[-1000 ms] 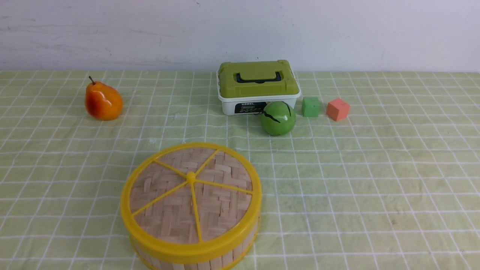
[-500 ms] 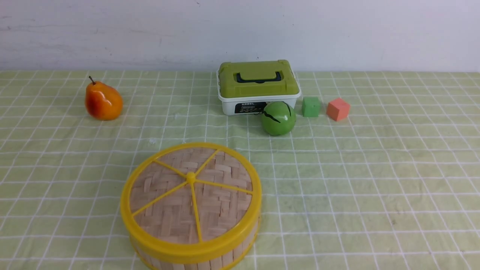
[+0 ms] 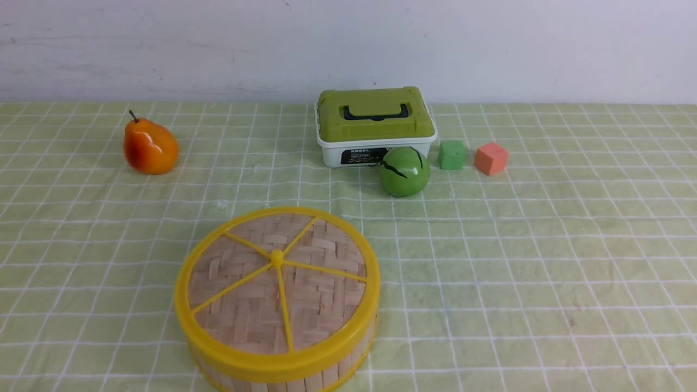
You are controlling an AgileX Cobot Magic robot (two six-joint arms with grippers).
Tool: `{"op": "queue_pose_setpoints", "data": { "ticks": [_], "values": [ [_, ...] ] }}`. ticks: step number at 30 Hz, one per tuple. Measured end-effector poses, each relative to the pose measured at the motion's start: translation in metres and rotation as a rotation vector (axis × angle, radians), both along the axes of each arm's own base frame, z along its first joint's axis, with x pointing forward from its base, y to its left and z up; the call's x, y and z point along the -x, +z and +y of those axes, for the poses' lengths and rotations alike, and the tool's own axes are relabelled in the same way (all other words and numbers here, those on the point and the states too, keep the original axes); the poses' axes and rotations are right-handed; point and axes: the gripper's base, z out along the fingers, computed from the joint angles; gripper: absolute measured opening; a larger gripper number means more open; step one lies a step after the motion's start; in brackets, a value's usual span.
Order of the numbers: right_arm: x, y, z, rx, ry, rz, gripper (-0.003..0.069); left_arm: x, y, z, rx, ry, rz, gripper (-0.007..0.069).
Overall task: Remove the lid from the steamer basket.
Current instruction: Use the right arm to lift the lid of the steamer
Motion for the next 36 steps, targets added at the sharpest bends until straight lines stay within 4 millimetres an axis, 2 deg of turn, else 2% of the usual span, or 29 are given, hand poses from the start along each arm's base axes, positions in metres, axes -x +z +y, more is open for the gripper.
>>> {"op": "queue_pose_setpoints", "data": {
  "ticks": [11,13,16,17,18,19,21,24,32,36],
  "values": [
    [0.000,0.000,0.000,0.000,0.000,-0.001,0.0241,0.000,0.000,0.000,0.000,0.000,0.000,0.0239],
    [0.000,0.001,0.002,-0.051,0.002,-0.011,0.0241,0.000,0.000,0.000,0.000,0.000,0.000,0.0239],
    [-0.001,0.001,0.005,-0.206,-0.002,-0.024,0.0241,0.000,0.000,0.000,0.000,0.000,0.000,0.0239],
    [-0.001,0.002,0.011,-0.465,-0.016,-0.039,0.0241,0.000,0.000,0.000,0.000,0.000,0.000,0.0239],
    [-0.001,0.003,0.012,-0.515,-0.017,-0.041,0.0241,0.000,0.000,0.000,0.000,0.000,0.000,0.0239],
    [-0.002,0.004,0.016,-0.731,-0.032,-0.040,0.0241,0.000,0.000,0.000,0.000,0.000,0.000,0.0239],
    [-0.002,0.007,0.020,-0.950,-0.042,-0.041,0.0241,0.000,0.000,0.000,0.000,0.000,0.000,0.0239],
    [-0.002,0.011,0.021,-1.089,-0.050,-0.066,0.0241,0.000,0.000,0.000,0.000,0.000,0.000,0.0239],
    [-0.003,0.014,0.018,-1.059,-0.046,-0.119,0.0241,0.000,0.000,0.000,0.000,0.000,0.000,0.0239],
    [-0.002,0.019,0.019,-0.889,0.007,-0.135,0.0240,0.000,0.000,0.000,0.000,0.000,0.000,0.0239]
  ]
}}
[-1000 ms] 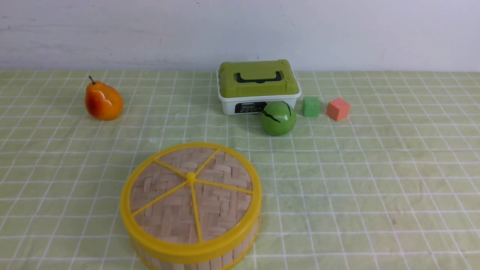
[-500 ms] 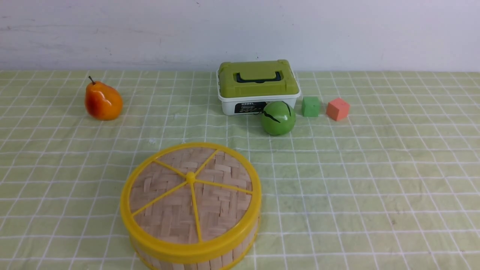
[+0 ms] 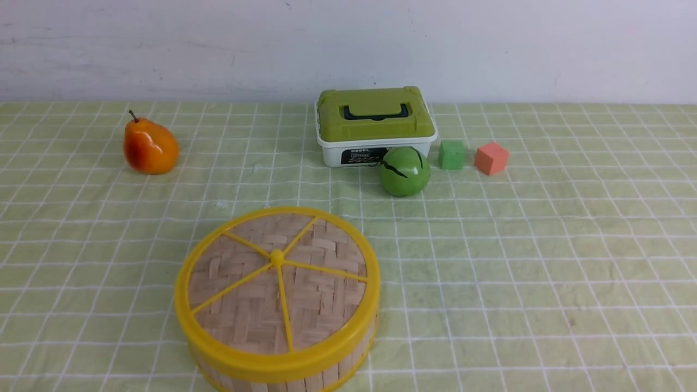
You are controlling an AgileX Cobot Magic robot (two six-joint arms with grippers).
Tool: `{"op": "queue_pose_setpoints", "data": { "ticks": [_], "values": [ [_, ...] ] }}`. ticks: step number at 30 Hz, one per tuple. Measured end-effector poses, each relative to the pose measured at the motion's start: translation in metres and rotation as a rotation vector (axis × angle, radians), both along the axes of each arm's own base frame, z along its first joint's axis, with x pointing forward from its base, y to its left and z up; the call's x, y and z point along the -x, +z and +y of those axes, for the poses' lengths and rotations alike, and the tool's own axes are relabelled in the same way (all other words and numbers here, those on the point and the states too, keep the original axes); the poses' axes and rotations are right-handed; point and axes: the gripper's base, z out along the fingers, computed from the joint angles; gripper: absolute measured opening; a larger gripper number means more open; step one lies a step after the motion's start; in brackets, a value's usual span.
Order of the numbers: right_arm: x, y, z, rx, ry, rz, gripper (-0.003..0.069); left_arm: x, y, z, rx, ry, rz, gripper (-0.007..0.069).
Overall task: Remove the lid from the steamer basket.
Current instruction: Use the right arm to lift the lid of the steamer
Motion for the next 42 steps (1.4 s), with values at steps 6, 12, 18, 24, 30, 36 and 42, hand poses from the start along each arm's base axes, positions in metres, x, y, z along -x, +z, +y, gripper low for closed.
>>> {"op": "queue_pose_setpoints", "data": {
  "ticks": [6,12,18,24,30,36,42],
  "values": [
    [-0.001,0.100,0.007,0.545,0.156,-0.089,0.0041,0.000,0.000,0.000,0.000,0.000,0.000,0.0239],
    [-0.040,0.183,0.014,0.877,0.481,0.108,-0.0021,0.000,0.000,0.000,0.000,0.000,0.000,0.0239],
    [-0.095,0.227,0.030,1.002,0.790,0.215,-0.0008,0.000,0.000,0.000,0.000,0.000,0.000,0.0239],
    [-0.155,0.238,0.074,1.148,0.967,0.286,0.0000,0.000,0.000,0.000,0.000,0.000,0.000,0.0239],
    [-0.214,0.223,0.144,1.231,1.063,0.325,0.0006,0.000,0.000,0.000,0.000,0.000,0.000,0.0239],
    [-0.257,0.190,0.210,1.237,1.145,0.354,0.0031,0.000,0.000,0.000,0.000,0.000,0.000,0.0239],
    [-0.281,0.140,0.281,1.263,1.248,0.359,0.0123,0.000,0.000,0.000,0.000,0.000,0.000,0.0239]
  ]
}}
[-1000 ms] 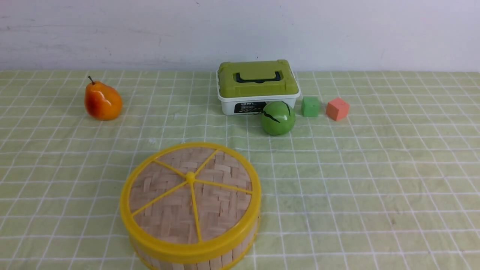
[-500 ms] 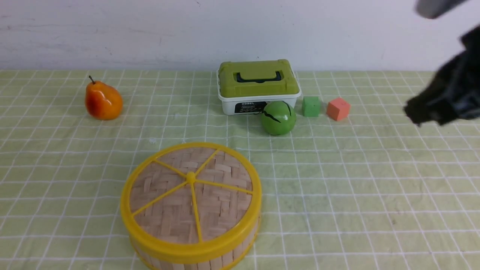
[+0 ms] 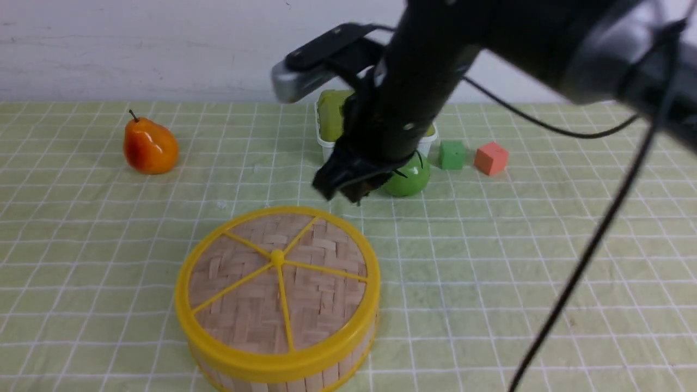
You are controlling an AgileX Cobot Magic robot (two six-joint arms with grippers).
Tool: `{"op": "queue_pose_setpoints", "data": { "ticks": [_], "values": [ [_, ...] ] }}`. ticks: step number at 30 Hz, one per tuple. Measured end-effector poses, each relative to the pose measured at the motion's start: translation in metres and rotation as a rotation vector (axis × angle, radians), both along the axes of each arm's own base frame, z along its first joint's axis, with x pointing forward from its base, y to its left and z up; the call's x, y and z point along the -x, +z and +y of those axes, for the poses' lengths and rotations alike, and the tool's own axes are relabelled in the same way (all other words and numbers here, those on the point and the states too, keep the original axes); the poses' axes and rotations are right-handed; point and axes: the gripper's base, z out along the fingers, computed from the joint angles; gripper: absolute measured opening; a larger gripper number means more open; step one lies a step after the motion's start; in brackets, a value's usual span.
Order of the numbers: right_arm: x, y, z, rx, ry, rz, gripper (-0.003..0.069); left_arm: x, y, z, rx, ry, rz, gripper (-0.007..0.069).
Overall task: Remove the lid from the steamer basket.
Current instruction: Use the right arm to lift the lid of the steamer
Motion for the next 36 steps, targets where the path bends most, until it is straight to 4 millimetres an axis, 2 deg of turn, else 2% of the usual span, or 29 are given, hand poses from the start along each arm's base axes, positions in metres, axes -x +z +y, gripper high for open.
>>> {"op": "queue_pose_setpoints", "data": {
  "ticks": [2,4,5,6,7,8,11,16,20,24,28,29,30,31,32,36],
  "values": [
    [-0.004,-0.013,0.014,0.006,0.016,0.008,0.0156,0.000,0.000,0.000,0.000,0.000,0.000,0.0239],
    [-0.007,-0.034,0.037,0.007,0.043,0.013,0.0255,0.000,0.000,0.000,0.000,0.000,0.000,0.0239],
    [-0.008,-0.038,0.039,0.009,0.044,0.015,0.0262,0.000,0.000,0.000,0.000,0.000,0.000,0.0239],
    [-0.009,-0.047,0.047,0.007,0.041,0.023,0.0322,0.000,0.000,0.000,0.000,0.000,0.000,0.0239],
    [-0.009,-0.048,0.048,0.005,0.039,0.025,0.0330,0.000,0.000,0.000,0.000,0.000,0.000,0.0239],
    [-0.012,-0.059,0.053,0.004,0.029,0.033,0.0391,0.000,0.000,0.000,0.000,0.000,0.000,0.0239],
    [-0.014,-0.065,0.055,0.003,0.016,0.042,0.0461,0.000,0.000,0.000,0.000,0.000,0.000,0.0239],
    [-0.013,-0.067,0.058,-0.016,0.013,0.056,0.0490,0.000,0.000,0.000,0.000,0.000,0.000,0.0239],
    [-0.013,-0.069,0.060,-0.026,0.015,0.065,0.0469,0.000,0.000,0.000,0.000,0.000,0.000,0.0239],
    [-0.012,-0.074,0.063,-0.032,0.018,0.089,0.0396,0.000,0.000,0.000,0.000,0.000,0.000,0.0239],
    [-0.011,-0.073,0.062,-0.026,0.020,0.101,0.0236,0.000,0.000,0.000,0.000,0.000,0.000,0.0239],
    [-0.011,-0.073,0.062,-0.025,0.020,0.102,0.0225,0.000,0.000,0.000,0.000,0.000,0.000,0.0239],
    [-0.010,-0.072,0.062,-0.025,0.022,0.109,0.0132,0.000,0.000,0.000,0.000,0.000,0.000,0.0239],
    [-0.010,-0.071,0.062,-0.025,0.022,0.108,0.0092,0.000,0.000,0.000,0.000,0.000,0.000,0.0239],
    [-0.009,-0.070,0.062,-0.026,0.022,0.106,0.0072,0.000,0.000,0.000,0.000,0.000,0.000,0.0239],
    [-0.008,-0.063,0.060,-0.026,0.025,0.104,0.0080,0.000,0.000,0.000,0.000,0.000,0.000,0.0239]
  ]
}}
